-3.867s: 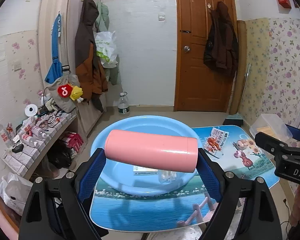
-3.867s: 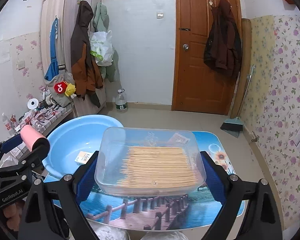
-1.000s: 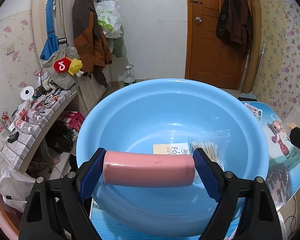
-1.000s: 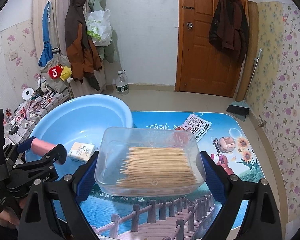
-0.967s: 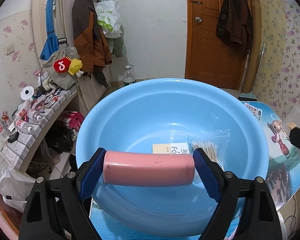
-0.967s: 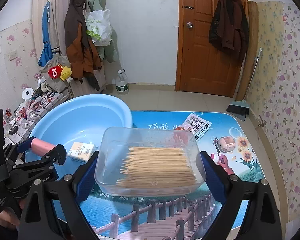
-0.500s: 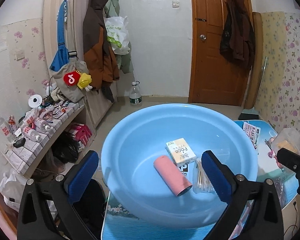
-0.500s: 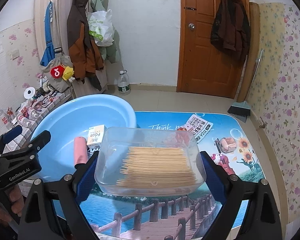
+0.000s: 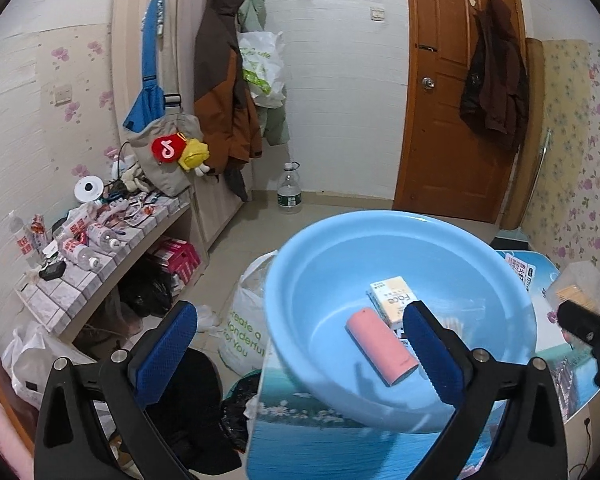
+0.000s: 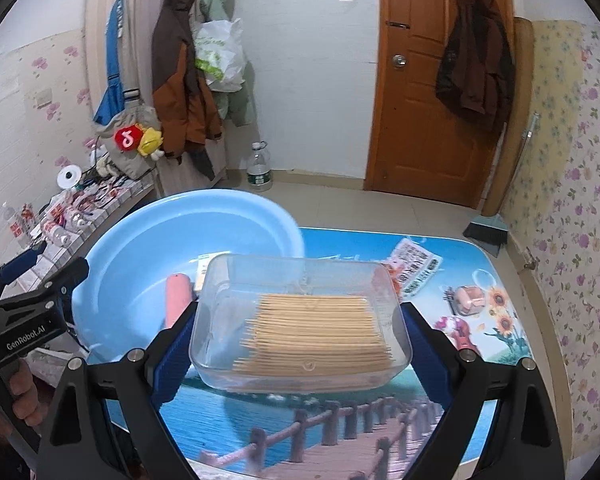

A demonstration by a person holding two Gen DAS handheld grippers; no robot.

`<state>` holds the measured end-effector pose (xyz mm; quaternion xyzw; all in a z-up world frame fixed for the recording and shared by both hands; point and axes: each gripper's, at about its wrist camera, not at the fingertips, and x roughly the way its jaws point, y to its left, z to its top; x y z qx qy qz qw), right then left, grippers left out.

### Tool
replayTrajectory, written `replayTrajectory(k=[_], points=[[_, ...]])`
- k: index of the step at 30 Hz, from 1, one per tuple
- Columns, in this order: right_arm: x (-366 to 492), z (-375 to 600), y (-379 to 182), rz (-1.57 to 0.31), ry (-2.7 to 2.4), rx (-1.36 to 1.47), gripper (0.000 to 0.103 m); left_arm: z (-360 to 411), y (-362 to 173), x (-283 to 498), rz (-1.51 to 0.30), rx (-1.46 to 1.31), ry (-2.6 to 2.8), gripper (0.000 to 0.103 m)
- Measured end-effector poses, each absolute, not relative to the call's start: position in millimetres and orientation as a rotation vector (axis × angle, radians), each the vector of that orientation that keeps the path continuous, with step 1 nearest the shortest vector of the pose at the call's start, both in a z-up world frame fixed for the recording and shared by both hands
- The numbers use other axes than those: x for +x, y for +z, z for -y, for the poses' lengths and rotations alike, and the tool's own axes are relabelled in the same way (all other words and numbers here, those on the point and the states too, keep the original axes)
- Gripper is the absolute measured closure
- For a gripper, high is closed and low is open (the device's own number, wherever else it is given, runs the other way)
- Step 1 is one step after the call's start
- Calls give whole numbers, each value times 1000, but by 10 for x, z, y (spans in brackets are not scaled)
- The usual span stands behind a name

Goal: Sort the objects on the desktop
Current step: 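Lower the pink roller into the basin and open the left gripper, then lower the toothpick box into the basin and open the right gripper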

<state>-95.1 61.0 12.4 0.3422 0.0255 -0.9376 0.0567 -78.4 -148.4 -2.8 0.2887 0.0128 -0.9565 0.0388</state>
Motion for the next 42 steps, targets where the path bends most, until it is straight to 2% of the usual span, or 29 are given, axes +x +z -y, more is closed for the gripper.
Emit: replayTrajectory(k=[10, 23, 29, 34, 42], points=[[-1164, -159, 124, -118, -2755, 986, 8, 1692, -33, -743, -72, 880, -2927, 0], [-1530, 111, -303, -162, -2701, 1149, 8, 1888, -166, -798, -110, 916, -2897, 0], [-1566, 179, -397, -254, -2689, 1164, 8, 1877, -237, -818, -113, 940, -2891, 0], [-1550, 246, -426, -339, -2682, 1159, 0, 1867, -242, -822, -112, 939, -2892, 0], [-1504, 168, -329, -260, -2681, 1141, 0, 1841, -229, -801, -103, 928, -2900, 0]])
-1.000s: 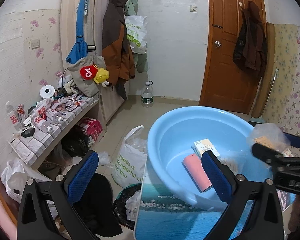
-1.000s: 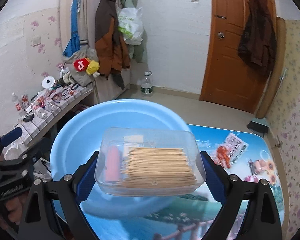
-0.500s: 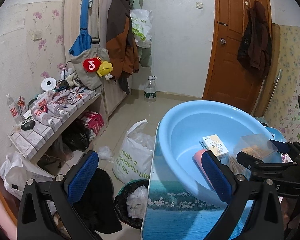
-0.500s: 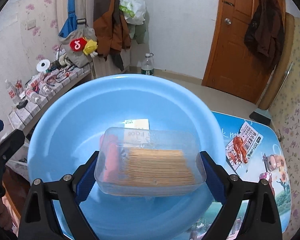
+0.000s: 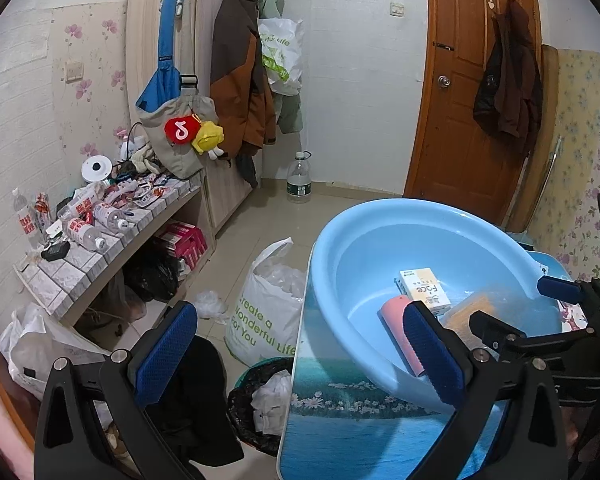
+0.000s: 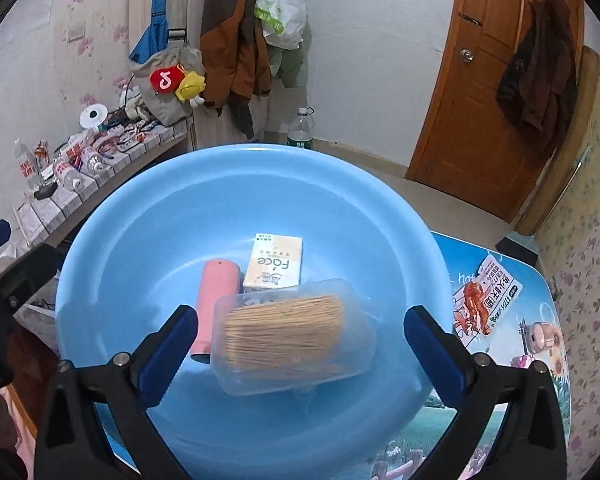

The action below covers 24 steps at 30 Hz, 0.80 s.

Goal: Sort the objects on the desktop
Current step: 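Lower the toothpick box into the basin and open the right gripper, then withdraw both grippers from the basin back over the table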

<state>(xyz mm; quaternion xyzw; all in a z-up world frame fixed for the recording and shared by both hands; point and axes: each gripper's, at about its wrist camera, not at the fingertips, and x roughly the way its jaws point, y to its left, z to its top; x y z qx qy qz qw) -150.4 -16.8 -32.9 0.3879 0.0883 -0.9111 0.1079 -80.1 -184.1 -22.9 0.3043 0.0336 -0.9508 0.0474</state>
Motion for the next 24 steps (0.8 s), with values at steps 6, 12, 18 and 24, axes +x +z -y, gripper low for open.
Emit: replayTrajectory(k=[6, 12, 18, 24], points=[[-1443, 100, -245, -212, -2689, 1117, 0, 1778, -182, -749, -91, 921, -2907, 0], [-1352, -9, -137, -172, -2716, 1095, 0, 1706, -115, -690, -75, 910, -2911, 0], [-1212, -209, 28, -111, -2770, 1056, 0, 1589, -31, -628, -56, 893, -2930, 0], [-974, -567, 269, -4, -2847, 969, 0, 1461, 80, -529, -48, 862, -2947, 0]])
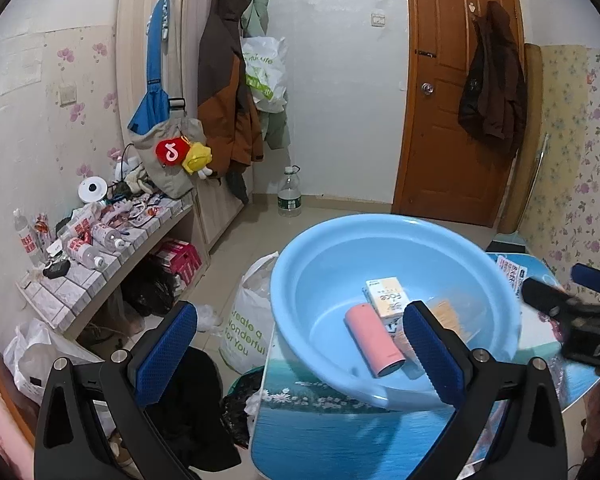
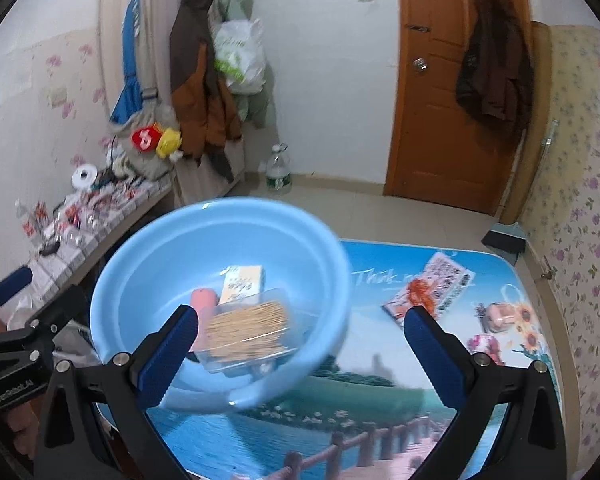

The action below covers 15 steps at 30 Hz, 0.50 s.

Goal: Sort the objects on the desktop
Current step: 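Withdraw both grippers from the basin back over the table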

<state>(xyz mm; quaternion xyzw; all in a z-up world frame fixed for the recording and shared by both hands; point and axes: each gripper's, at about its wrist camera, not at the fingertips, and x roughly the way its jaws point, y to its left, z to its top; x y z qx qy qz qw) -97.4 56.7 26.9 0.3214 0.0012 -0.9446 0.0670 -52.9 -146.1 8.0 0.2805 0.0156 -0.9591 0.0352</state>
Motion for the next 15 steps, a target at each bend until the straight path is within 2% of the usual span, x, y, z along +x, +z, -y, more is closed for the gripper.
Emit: replayTrajectory(k=[8, 15], points=[[-568, -1092, 497, 69, -2963, 707, 0, 1270, 189, -422, -26, 836, -2981, 0], [-349, -1322, 693, 130, -2980, 728, 0, 1059, 281, -341, -26, 818, -3017, 0]])
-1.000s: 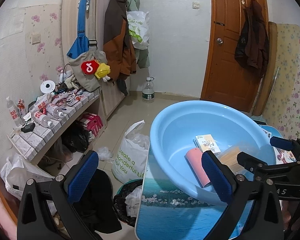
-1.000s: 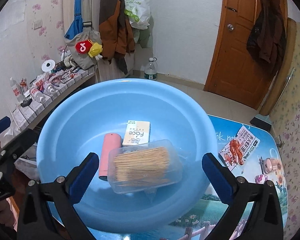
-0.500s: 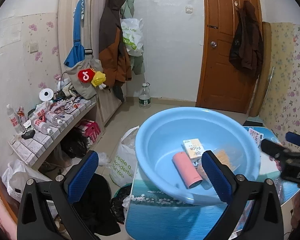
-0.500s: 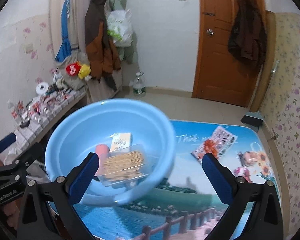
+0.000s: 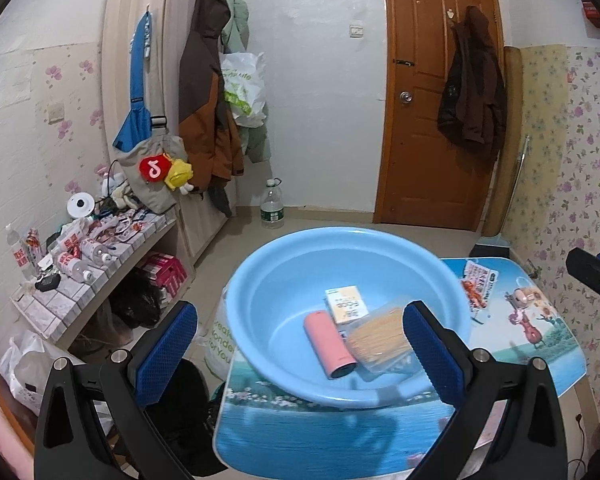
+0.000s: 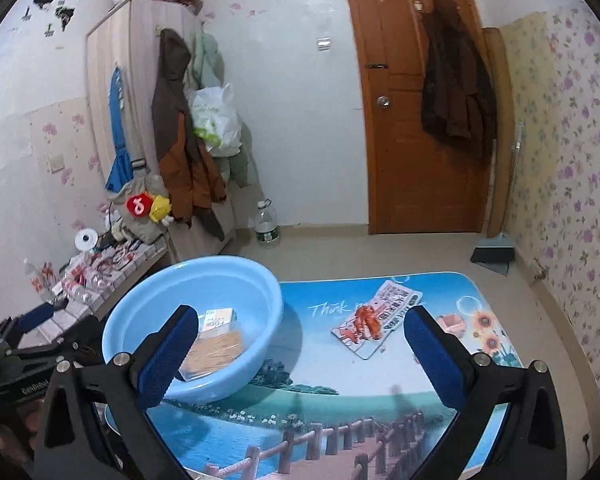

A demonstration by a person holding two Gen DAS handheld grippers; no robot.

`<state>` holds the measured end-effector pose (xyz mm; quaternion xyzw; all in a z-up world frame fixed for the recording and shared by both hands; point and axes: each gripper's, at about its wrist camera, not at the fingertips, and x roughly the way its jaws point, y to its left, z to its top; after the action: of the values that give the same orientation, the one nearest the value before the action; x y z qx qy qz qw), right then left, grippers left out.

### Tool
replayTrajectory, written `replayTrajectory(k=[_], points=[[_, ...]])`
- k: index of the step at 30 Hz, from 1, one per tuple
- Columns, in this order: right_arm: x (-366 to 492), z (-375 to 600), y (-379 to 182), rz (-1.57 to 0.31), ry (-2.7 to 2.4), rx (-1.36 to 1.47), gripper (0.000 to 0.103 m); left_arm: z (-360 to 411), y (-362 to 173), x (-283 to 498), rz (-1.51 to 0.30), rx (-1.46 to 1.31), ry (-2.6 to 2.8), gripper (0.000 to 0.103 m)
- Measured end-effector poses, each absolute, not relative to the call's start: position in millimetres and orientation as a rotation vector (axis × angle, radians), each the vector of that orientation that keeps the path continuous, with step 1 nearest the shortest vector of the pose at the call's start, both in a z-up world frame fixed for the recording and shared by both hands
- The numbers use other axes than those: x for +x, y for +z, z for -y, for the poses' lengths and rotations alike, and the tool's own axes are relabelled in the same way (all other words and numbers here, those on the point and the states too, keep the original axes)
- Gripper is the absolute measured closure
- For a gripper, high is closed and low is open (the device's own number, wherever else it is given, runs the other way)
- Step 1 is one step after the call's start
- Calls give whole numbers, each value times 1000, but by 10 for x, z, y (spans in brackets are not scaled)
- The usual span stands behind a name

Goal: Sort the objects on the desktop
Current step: 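Withdraw both grippers from the basin back over the table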

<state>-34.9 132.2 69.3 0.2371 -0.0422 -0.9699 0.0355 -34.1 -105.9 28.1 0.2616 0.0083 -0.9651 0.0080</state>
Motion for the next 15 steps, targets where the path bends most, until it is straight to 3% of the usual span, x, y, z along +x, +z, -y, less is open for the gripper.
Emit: replayTrajectory(k=[4, 15], points=[[-240, -1399, 773, 61, -3031, 722, 0, 922, 315, -312, -1, 814, -3034, 0], [-128, -1694, 698, 180, -3013, 772, 0, 596, 389, -235, 28, 815, -3072, 0]])
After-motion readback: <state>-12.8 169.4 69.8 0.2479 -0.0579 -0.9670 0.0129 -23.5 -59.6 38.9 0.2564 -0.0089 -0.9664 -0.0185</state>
